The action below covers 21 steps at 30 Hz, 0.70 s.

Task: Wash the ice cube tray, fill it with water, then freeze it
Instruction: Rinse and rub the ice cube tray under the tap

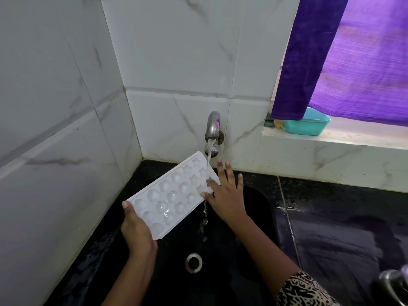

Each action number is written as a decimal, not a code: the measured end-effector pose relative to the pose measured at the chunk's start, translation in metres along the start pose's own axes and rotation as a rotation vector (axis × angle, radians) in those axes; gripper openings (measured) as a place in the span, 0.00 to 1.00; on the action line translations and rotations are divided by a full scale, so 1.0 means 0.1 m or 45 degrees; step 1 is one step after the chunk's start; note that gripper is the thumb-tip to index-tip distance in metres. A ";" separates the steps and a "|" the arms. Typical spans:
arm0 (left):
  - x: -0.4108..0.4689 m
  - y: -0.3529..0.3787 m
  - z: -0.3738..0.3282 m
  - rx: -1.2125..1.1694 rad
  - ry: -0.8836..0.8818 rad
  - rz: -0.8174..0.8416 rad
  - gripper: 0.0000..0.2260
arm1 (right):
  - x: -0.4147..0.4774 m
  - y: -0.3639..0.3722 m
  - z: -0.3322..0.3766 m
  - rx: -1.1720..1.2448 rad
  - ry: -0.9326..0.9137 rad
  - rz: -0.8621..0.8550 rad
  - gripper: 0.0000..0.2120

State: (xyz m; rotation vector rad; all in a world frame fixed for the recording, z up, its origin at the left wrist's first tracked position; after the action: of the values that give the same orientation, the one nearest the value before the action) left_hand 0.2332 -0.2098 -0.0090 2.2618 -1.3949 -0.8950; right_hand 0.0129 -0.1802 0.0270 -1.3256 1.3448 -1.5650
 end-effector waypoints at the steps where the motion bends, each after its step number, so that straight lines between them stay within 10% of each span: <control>1: 0.01 0.02 -0.01 -0.001 0.005 0.000 0.24 | 0.00 0.02 0.02 0.038 0.000 0.026 0.21; 21: 0.11 0.02 -0.09 0.011 0.065 0.022 0.19 | -0.08 -0.01 0.01 0.032 -0.056 -0.081 0.20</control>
State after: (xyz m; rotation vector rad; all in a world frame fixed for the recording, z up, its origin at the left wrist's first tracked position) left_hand 0.2411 -0.2210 -0.0046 2.2592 -1.3961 -0.8217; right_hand 0.0161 -0.1731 0.0263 -1.3916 1.2640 -1.5808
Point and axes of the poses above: each hand's wrist, its own x-axis towards the middle knuckle, its own y-axis out of the palm, z = x × y, the point moved 3 cm from there along x, towards the middle knuckle, and after that the axes turned 15 degrees about -x, right-handed, at the moved point
